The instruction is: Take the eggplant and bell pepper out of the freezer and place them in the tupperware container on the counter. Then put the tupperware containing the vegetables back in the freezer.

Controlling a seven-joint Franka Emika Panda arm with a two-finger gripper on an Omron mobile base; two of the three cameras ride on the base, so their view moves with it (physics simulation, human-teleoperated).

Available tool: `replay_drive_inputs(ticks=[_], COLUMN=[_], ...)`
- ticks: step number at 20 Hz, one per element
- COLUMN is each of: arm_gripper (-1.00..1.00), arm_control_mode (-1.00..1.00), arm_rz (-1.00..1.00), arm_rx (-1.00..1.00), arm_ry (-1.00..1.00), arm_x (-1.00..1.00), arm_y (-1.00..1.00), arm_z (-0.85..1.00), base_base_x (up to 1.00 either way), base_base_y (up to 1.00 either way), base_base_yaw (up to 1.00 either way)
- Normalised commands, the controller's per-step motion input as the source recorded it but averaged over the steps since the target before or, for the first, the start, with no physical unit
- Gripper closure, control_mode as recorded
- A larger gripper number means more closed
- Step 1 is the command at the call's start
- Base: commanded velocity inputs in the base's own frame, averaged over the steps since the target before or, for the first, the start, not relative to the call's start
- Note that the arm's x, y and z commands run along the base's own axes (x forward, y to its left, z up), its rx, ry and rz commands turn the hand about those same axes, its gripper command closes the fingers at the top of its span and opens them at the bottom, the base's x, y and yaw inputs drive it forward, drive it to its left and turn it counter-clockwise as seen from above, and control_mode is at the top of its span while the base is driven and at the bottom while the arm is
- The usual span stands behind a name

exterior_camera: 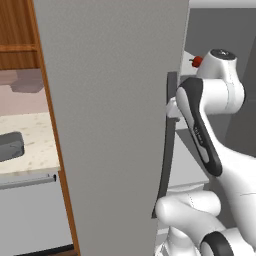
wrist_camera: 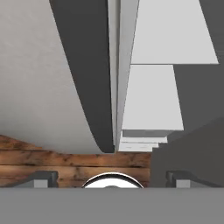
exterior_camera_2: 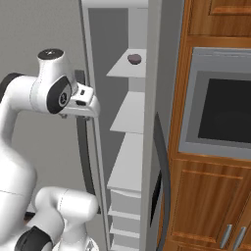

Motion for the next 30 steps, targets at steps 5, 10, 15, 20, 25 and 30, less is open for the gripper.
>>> replay_drive_inputs(ticks=[5,10,15,20,25,30], arm_gripper=[-1.0,-1.0,-1.0,-1.0,-1.0,-1.0], arm_control_mode=[-1.0,-1.0,-1.0,-1.0,-1.0,1.0], arm_rz=[-0.08,-0.08,-0.06,-0.03,0.0,0.0], arm_rx=[0.0,0.0,0.0,0.0,0.0,0.0], arm_ry=[0.0,0.01,0.07,0.07,0.04,0.0], arm_x=[-0.61,-0.57,-0.35,-0.12,-0.02,0.0], arm_y=[0.0,0.0,0.0,0.0,0.0,0.0], arm_z=[0.39,0.22,0.01,-0.07,-0.16,0.0], base_base_x=[0.0,0.0,0.0,0.0,0.0,0.0], base_base_y=[0.0,0.0,0.0,0.0,0.0,-0.08], base_base_yaw=[0.0,0.0,0.0,0.0,0.0,-0.02])
